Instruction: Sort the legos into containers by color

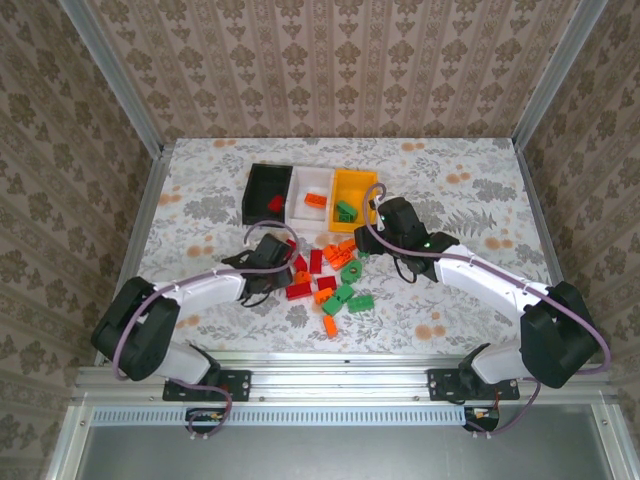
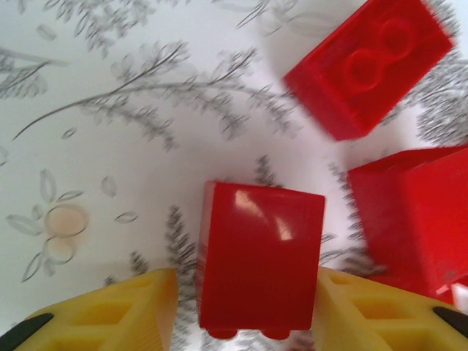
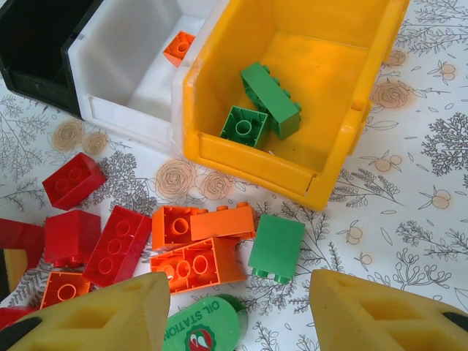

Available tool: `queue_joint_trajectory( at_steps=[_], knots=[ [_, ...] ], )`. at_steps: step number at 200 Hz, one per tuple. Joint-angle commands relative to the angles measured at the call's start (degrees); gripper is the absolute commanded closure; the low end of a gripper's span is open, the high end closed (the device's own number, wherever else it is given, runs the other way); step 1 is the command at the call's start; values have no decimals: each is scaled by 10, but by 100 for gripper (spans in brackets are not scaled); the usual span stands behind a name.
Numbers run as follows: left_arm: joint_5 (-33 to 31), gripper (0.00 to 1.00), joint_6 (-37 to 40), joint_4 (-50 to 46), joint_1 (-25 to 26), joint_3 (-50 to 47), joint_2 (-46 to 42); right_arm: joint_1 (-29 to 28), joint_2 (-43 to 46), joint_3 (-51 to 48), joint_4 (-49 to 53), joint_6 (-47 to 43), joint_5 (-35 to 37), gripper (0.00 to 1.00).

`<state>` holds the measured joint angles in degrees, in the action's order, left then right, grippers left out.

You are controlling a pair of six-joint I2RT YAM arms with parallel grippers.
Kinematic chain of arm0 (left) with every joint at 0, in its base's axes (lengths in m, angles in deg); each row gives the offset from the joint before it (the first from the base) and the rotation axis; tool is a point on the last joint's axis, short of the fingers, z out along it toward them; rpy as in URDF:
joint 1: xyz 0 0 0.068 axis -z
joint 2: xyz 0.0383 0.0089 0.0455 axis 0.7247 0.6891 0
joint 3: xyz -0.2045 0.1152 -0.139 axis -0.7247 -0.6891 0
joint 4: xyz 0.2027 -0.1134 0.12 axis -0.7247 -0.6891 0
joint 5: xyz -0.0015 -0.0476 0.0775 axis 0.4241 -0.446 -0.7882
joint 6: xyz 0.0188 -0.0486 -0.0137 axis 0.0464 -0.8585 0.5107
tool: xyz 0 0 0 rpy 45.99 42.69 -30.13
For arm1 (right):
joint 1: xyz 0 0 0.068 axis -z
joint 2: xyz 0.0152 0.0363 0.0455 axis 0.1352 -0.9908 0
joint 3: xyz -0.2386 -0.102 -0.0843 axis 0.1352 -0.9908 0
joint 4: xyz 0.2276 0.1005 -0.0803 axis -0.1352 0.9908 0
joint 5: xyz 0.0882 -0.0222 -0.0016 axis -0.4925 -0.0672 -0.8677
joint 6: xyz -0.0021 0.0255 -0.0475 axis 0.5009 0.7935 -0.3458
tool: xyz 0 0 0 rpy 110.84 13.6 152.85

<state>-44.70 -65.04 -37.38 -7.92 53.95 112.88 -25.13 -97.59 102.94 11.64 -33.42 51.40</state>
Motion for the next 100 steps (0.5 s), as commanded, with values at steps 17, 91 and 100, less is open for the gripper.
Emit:
queue_joint_trajectory(
  at_steps=[17,91,100],
  knots=[
    [-16,47,26,-42,-18,-17,-54,-5,3,-3,-9,2,-9,46],
    [56,36,130,-34,-49,43,3,-6,8,-5,-7,2,-6,45],
    [55,37,137,-36,-49,49,15,-6,8,-5,-7,2,-5,45]
  ],
)
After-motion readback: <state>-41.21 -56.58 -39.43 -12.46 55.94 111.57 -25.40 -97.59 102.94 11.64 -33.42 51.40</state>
